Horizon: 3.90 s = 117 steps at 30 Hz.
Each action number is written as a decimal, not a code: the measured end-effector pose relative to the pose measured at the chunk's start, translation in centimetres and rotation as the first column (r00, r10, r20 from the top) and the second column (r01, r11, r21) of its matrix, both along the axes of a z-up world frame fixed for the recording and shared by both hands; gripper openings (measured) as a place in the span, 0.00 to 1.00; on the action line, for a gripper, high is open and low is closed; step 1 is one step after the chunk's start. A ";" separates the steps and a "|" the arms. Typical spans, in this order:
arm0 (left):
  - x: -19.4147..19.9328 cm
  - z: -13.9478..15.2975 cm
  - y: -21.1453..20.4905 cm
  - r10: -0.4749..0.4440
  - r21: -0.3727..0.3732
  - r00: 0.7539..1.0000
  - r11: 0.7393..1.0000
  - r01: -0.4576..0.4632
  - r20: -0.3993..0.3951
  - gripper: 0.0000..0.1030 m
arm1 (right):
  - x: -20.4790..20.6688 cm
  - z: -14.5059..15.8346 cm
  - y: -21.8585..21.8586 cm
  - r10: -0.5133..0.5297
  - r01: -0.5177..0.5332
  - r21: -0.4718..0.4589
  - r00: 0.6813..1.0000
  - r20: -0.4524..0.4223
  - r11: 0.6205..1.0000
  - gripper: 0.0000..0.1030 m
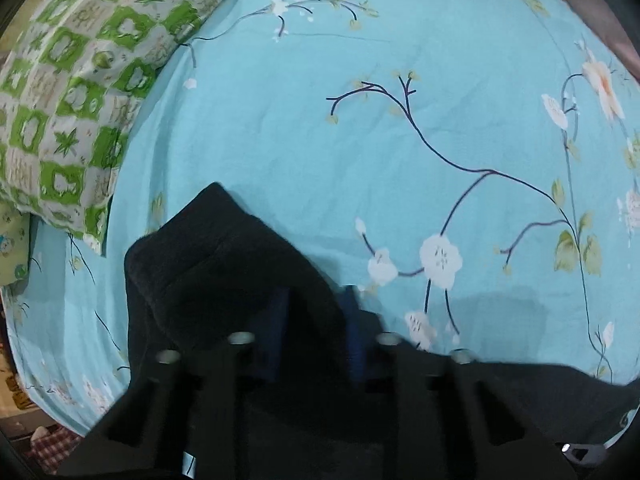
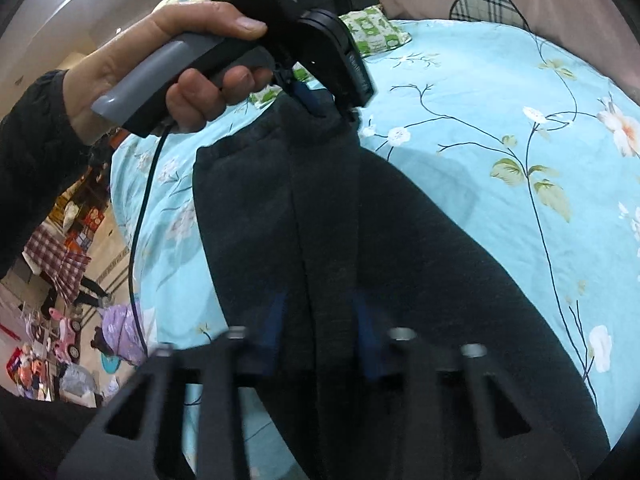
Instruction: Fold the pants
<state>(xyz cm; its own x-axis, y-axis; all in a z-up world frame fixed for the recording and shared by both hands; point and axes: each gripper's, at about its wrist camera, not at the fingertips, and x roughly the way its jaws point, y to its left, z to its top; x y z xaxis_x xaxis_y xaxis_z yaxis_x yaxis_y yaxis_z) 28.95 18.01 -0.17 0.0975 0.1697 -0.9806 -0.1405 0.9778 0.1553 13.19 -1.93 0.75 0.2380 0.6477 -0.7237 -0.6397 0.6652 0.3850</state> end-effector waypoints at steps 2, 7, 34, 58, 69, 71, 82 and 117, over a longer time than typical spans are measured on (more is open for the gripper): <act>-1.4 0.8 0.3 0.000 -0.004 0.999 1.000 0.000 0.045 0.06 | -0.2 0.3 0.0 -0.006 0.006 -0.011 1.000 0.028 1.000 0.09; -5.8 3.8 1.6 0.047 -0.083 0.978 0.996 -0.031 0.205 0.04 | -1.0 1.8 -0.6 -0.016 0.015 0.021 0.997 0.082 1.000 0.07; -22.3 1.0 11.0 0.486 -0.577 0.745 0.800 -0.168 0.457 0.03 | -5.8 2.2 2.2 0.095 -0.074 -0.124 0.980 0.174 0.990 0.07; -26.4 -0.6 13.7 0.547 -0.618 0.735 0.754 -0.223 0.402 0.18 | -6.1 1.7 2.1 0.096 -0.085 -0.093 0.987 0.125 0.992 0.41; -26.1 0.1 15.1 0.571 -0.604 0.712 0.754 -0.259 0.408 0.55 | -4.0 3.0 1.0 0.000 0.001 -0.009 0.994 0.109 1.000 0.41; -25.9 0.2 15.4 0.580 -0.605 0.703 0.751 -0.265 0.412 0.57 | -3.3 2.8 0.8 -0.024 0.024 0.004 0.996 0.091 1.000 0.41; -23.7 -0.1 16.5 0.529 -0.545 0.729 0.799 -0.255 0.434 0.55 | 4.3 3.0 0.3 -0.185 0.183 0.095 0.983 0.014 0.979 0.41; -25.8 4.8 14.4 0.432 -0.482 0.640 0.869 -0.108 0.636 0.17 | 6.3 2.6 4.2 -0.033 0.041 -0.078 0.994 0.105 0.996 0.11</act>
